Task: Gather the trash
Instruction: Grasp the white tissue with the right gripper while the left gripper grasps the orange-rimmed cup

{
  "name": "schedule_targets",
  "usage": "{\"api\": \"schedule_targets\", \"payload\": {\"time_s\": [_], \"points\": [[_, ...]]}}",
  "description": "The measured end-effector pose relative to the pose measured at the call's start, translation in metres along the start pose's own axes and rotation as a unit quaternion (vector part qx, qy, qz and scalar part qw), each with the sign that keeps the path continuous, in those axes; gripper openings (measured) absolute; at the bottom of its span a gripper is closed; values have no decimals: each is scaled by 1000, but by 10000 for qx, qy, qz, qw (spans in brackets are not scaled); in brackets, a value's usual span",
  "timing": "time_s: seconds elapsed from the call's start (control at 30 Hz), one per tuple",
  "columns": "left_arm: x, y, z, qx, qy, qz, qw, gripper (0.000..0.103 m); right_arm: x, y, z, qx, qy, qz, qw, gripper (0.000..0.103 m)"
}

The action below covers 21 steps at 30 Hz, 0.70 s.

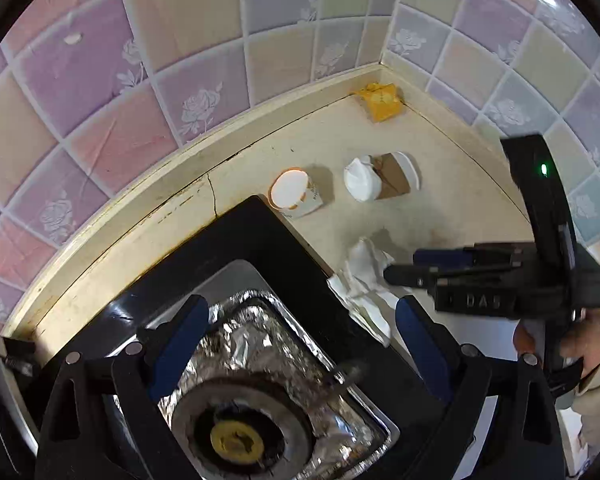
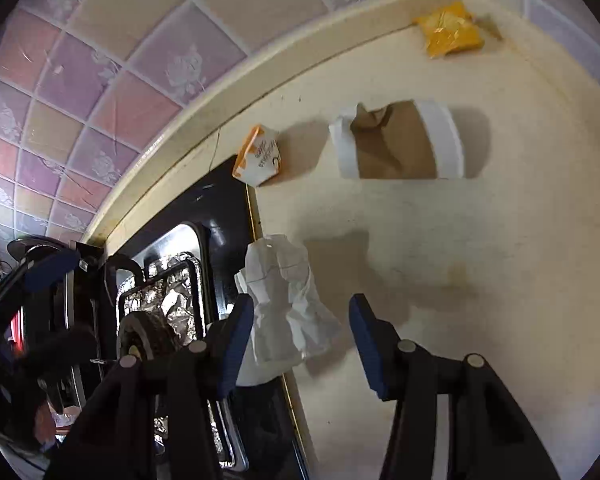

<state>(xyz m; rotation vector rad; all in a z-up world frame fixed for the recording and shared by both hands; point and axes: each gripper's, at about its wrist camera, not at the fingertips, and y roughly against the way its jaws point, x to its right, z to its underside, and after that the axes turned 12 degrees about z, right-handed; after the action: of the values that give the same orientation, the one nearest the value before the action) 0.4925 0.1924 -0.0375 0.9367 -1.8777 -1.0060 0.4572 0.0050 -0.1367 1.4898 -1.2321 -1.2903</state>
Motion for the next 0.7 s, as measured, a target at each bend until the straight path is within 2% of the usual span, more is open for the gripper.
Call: {"api": "schedule_targets", "payload": {"time_s": [0.2, 0.23, 0.27, 0.47, 0.7], "points": [[-26, -23, -22, -23, 309, 259, 9992, 94, -15, -18, 4, -199, 529, 136, 9983, 38], [-30, -28, -26, -15, 380, 317, 9988, 94, -17, -18, 5, -165, 609, 161, 9979, 32], [-32, -30, -30, -7, 434, 354, 9984, 94, -18, -17, 5, -154, 673, 193, 9974, 21], [-42, -59, -47, 71, 817, 414, 9958, 94, -6, -8, 4, 48, 667, 387, 9970, 19], [-36, -94, -69, 218, 856, 22, 9961, 94, 25, 15, -6, 555, 150, 619, 9964, 19]]}}
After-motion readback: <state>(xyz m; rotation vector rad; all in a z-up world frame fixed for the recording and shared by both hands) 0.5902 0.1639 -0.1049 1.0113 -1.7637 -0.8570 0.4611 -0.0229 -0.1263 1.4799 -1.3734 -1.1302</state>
